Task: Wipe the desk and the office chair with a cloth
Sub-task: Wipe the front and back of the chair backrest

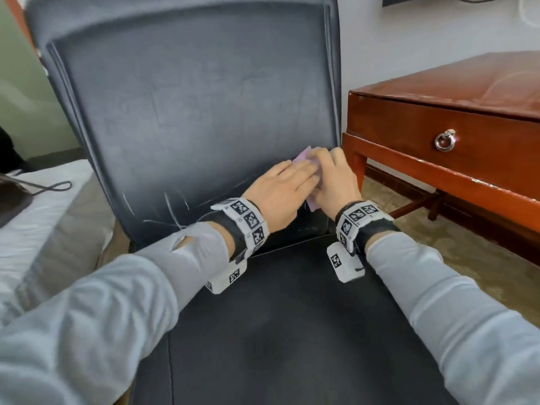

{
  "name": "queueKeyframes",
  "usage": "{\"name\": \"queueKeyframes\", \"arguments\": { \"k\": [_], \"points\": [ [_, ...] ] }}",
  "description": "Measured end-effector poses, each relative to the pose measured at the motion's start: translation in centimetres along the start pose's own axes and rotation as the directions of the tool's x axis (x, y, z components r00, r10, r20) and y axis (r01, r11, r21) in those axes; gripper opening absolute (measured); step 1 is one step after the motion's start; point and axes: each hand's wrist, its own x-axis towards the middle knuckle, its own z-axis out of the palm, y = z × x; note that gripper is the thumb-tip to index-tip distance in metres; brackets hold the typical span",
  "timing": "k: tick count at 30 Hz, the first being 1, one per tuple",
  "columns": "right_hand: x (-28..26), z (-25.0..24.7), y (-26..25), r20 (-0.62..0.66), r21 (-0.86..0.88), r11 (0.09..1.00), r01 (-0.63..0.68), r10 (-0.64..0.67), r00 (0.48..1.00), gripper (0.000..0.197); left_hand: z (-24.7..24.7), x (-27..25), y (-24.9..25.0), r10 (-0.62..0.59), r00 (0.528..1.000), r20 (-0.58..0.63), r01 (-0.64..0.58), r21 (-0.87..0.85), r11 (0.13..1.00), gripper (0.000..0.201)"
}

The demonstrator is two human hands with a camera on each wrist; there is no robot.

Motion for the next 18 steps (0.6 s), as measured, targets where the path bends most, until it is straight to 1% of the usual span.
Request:
{"name": "queueKeyframes", "arguments": {
  "k": [1, 2, 3, 4, 5, 6, 7, 8, 9, 10, 11, 12, 13, 14, 15, 16, 18],
  "points": [
    [0.1, -0.2, -0.1, 0.02, 0.042, 0.999, -0.018, 0.017, 1.0, 0.08, 0.8, 0.4, 0.5, 0.027, 1.0, -0.011, -0.028, -0.05, 0.998, 0.057],
    [0.1, -0.3, 0.0, 0.036, 0.098, 0.995, -0.033, 0.029, 0.999, 0.084, 1.4, 0.9, 0.8, 0.029, 0.999, -0.016, -0.03, -0.099, 0.995, 0.055],
    [0.1, -0.5, 0.0, 0.049, 0.155, 0.987, -0.044, 0.037, 0.998, 0.082, 2.0, 1.2, 1.1, 0.016, 1.0, -0.006, -0.017, -0.117, 0.993, 0.058],
    [0.2, -0.9, 0.1, 0.064, 0.198, 0.979, -0.051, 0.039, 0.997, 0.076, 2.4, 1.4, 1.2, -0.001, 1.0, 0.009, 0.002, -0.098, 0.995, 0.06],
    [0.4, -1.4, 0.4, 0.077, 0.215, 0.975, -0.054, 0.039, 0.996, 0.066, 2.9, 1.6, 1.3, -0.011, 1.0, 0.023, 0.012, -0.052, 0.999, 0.06],
    [0.8, -2.2, 0.7, 0.064, 0.214, 0.975, -0.057, 0.044, 0.997, 0.056, 3.4, 1.6, 1.3, -0.017, 0.999, 0.044, 0.017, 0.012, 1.0, 0.063],
    [1.3, -3.0, 1.1, 0.021, 0.201, 0.977, -0.072, 0.069, 0.997, 0.047, 4.1, 1.4, 1.3, -0.032, 0.997, 0.076, 0.025, 0.094, 0.995, 0.066],
    [2.1, -3.8, 1.6, -0.042, 0.18, 0.978, -0.104, 0.113, 0.993, 0.042, 4.7, 1.3, 1.4, -0.049, 0.995, 0.09, 0.032, 0.177, 0.984, 0.07],
    [2.9, -4.5, 1.9, -0.097, 0.157, 0.977, -0.146, 0.162, 0.982, 0.042, 5.0, 1.1, 1.4, -0.06, 0.995, 0.084, 0.038, 0.241, 0.97, 0.073],
    [3.7, -5.1, 2.0, -0.105, 0.139, 0.972, -0.189, 0.204, 0.973, 0.047, 5.2, 1.1, 1.5, -0.068, 0.996, 0.061, 0.049, 0.275, 0.96, 0.075],
    [4.4, -5.4, 2.0, -0.056, 0.123, 0.967, -0.225, 0.233, 0.971, 0.056, 5.4, 1.2, 1.7, -0.076, 0.997, 0.031, 0.064, 0.279, 0.958, 0.077],
    [4.9, -5.4, 1.9, 0.036, 0.111, 0.963, -0.244, 0.242, 0.97, 0.067, 5.6, 1.5, 1.9, -0.087, 0.996, -0.002, 0.085, 0.275, 0.958, 0.079],
    [5.0, -5.2, 1.6, 0.139, 0.117, 0.961, -0.25, 0.233, 0.962, 0.075, 5.8, 1.7, 2.2, -0.101, 0.994, -0.031, 0.105, 0.268, 0.958, 0.081],
    [4.9, -4.8, 1.5, 0.21, 0.149, 0.955, -0.257, 0.223, 0.952, 0.078, 6.1, 2.0, 2.5, -0.111, 0.992, -0.051, 0.121, 0.264, 0.957, 0.084],
    [4.5, -4.3, 1.3, 0.235, 0.201, 0.942, -0.269, 0.22, 0.947, 0.078, 6.5, 2.3, 2.7, -0.12, 0.991, -0.059, 0.132, 0.265, 0.955, 0.087],
    [3.9, -3.7, 1.3, 0.221, 0.256, 0.921, -0.293, 0.239, 0.946, 0.076, 6.9, 2.4, 2.8, -0.126, 0.99, -0.06, 0.138, 0.268, 0.953, 0.088],
    [2.7, -2.2, 1.5, 0.183, 0.339, 0.86, -0.38, 0.336, 0.924, 0.068, 7.8, 1.8, 2.4, -0.118, 0.993, -0.024, 0.119, 0.304, 0.945, 0.086]
  ]
}}
